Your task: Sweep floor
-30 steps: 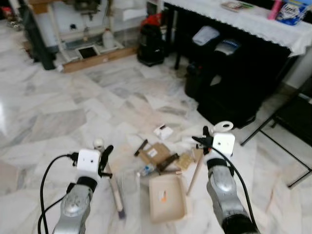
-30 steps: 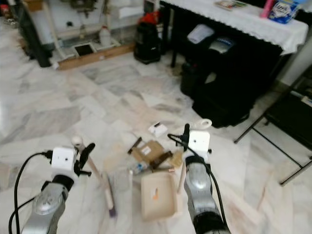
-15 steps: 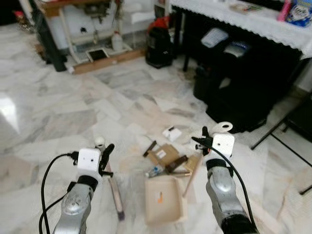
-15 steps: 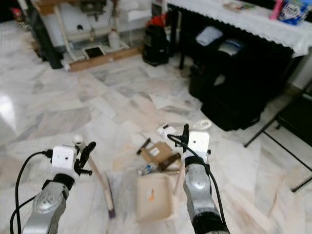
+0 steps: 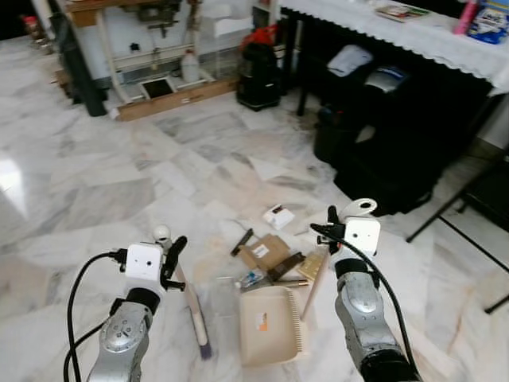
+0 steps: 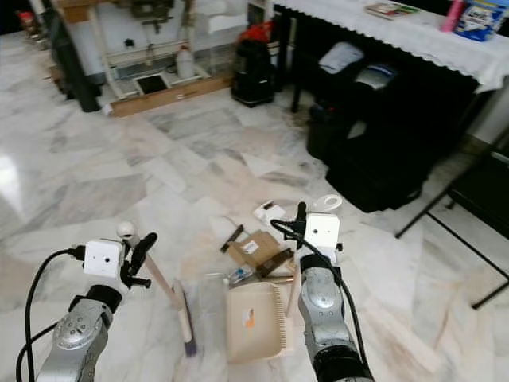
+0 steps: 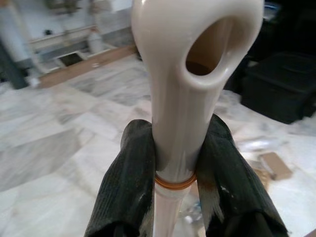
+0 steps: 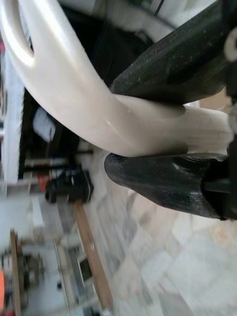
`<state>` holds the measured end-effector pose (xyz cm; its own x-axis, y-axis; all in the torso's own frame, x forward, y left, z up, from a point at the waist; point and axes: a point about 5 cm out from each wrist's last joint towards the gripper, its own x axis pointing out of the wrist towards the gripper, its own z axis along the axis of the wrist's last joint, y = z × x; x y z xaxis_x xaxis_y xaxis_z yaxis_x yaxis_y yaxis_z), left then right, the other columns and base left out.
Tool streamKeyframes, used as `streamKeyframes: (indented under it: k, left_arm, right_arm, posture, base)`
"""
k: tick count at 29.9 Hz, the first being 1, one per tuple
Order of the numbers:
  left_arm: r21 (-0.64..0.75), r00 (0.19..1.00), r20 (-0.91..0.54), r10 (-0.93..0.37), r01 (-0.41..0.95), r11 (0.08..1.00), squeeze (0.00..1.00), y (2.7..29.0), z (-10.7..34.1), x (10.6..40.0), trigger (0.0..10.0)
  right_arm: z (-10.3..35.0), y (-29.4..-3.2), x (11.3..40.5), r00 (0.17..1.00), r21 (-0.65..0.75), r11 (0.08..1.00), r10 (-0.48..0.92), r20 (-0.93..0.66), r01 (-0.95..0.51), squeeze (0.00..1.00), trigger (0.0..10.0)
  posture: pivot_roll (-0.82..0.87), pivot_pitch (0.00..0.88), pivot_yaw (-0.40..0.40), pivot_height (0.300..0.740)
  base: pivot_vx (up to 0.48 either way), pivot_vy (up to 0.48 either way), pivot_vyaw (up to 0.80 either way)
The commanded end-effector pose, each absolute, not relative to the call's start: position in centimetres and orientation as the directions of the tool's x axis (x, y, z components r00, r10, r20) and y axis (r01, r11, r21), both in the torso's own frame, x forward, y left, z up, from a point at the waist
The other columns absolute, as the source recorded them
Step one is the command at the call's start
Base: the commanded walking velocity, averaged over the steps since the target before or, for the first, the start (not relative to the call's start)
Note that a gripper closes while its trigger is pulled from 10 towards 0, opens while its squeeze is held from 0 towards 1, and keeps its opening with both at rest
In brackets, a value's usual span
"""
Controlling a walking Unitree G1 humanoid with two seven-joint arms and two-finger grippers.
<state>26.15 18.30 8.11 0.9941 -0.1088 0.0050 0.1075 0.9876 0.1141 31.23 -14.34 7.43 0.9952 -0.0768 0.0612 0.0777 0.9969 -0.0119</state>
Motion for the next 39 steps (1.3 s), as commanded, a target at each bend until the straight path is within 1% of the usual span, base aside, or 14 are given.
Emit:
streamKeyframes:
  k: [1, 18, 29, 39]
  left_arm:
    - [0.126, 0.991, 0.066, -0.117, 0.108, 0.986, 0.0, 18.1, 9.3, 26.5, 10.0]
    - [0.128, 0.993, 0.067, -0.102, 0.093, 0.987, 0.0, 18.3, 9.3, 26.5, 10.0]
    - [0.124, 0.992, 0.07, -0.101, 0.092, 0.988, 0.0, 18.4, 9.3, 26.4, 10.0]
    - [0.128, 0.989, 0.057, -0.138, 0.13, 0.983, 0.0, 18.1, 9.2, 26.7, 10.0]
  right_arm:
    - [8.2, -14.4, 31.4, 0.992, -0.022, 0.997, -0.074, 0.105, 0.077, 0.0, 10.0]
    - [8.3, -14.5, 31.4, 0.991, -0.028, 0.996, -0.078, 0.112, 0.082, 0.0, 10.0]
    - [8.1, -14.7, 31.3, 0.991, -0.037, 0.995, -0.091, 0.102, 0.095, 0.0, 10.0]
    - [7.1, -15.4, 30.6, 0.991, -0.06, 0.991, -0.117, 0.065, 0.121, 0.0, 10.0]
  posture:
    - [0.16, 0.031, -0.012, 0.74]
    - [0.16, 0.033, -0.012, 0.74]
    - [0.16, 0.034, -0.012, 0.74]
    - [0.16, 0.03, -0.011, 0.74]
  base:
    - [0.247, 0.0, 0.0]
    - [0.258, 0.0, 0.0]
    - [0.0, 0.0, 0.0]
    - [0.0, 0.0, 0.0]
